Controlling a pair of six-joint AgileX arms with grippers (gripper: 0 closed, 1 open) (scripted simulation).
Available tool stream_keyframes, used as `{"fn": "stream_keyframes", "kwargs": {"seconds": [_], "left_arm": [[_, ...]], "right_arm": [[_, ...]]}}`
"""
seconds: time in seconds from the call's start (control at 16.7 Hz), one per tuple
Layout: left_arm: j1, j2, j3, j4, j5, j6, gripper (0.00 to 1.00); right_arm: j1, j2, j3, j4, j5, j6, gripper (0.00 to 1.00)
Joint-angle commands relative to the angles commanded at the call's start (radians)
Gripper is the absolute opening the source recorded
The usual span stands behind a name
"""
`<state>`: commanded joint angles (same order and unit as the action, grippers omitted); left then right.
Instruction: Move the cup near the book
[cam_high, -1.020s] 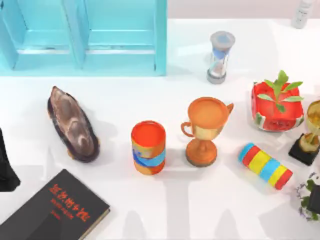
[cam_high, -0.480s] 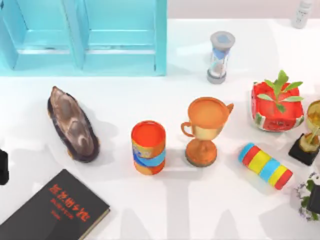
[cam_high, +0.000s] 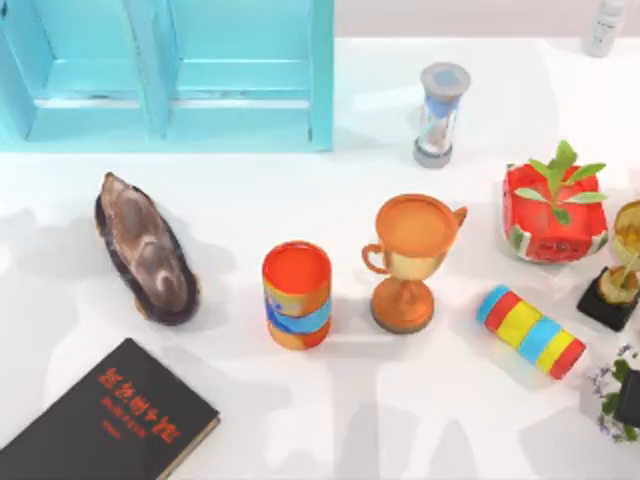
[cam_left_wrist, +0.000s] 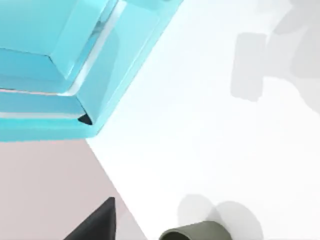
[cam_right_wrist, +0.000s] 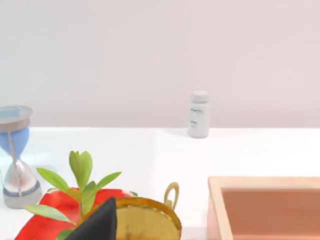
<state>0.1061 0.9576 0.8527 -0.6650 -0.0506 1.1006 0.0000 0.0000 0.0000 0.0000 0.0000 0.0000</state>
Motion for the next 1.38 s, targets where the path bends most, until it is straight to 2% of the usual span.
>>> {"fn": "stream_keyframes", "kwargs": {"seconds": [0.3, 0.72, 1.08, 1.38], "left_arm": [[0.118, 0.44, 0.353, -0.295, 0.008, 0.464, 1.0], [0.318, 0.875, 0.72, -0.567, 0.031, 0.901, 1.0], [0.457, 1.034, 0.887, -0.652, 0.047, 1.062, 1.0], [0.48, 1.052, 0.91, -0.66, 0.051, 1.083, 1.0]], "right_arm": [[0.0, 0.0, 0.0, 0.0, 0.0, 0.0, 1.0], [0.0, 0.0, 0.0, 0.0, 0.0, 0.0, 1.0], [0.0, 0.0, 0.0, 0.0, 0.0, 0.0, 1.0], [0.0, 0.0, 0.0, 0.0, 0.0, 0.0, 1.0]]}}
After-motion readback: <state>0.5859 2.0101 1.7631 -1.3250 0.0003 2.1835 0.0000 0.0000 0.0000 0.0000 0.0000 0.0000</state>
